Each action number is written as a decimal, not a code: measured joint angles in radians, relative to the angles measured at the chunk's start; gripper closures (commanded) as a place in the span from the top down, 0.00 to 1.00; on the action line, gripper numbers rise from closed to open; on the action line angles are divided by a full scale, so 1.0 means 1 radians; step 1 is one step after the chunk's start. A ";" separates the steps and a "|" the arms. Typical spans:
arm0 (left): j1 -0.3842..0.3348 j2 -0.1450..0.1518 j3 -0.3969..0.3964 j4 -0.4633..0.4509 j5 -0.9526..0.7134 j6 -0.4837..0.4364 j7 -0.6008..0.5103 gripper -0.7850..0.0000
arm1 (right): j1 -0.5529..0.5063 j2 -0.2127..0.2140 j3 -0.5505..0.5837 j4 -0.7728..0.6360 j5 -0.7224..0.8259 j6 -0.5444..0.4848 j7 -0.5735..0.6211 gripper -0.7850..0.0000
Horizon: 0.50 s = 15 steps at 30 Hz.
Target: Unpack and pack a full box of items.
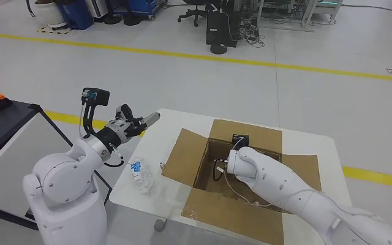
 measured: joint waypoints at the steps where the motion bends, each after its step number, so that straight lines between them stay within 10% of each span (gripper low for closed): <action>1: 0.000 0.000 0.000 0.000 0.000 0.000 0.000 1.00 | -0.008 0.005 0.013 -0.008 -0.009 0.000 0.000 1.00; 15: 0.000 0.000 0.000 0.000 0.000 0.000 0.000 1.00 | -0.099 0.016 0.127 -0.063 -0.108 0.000 0.000 0.97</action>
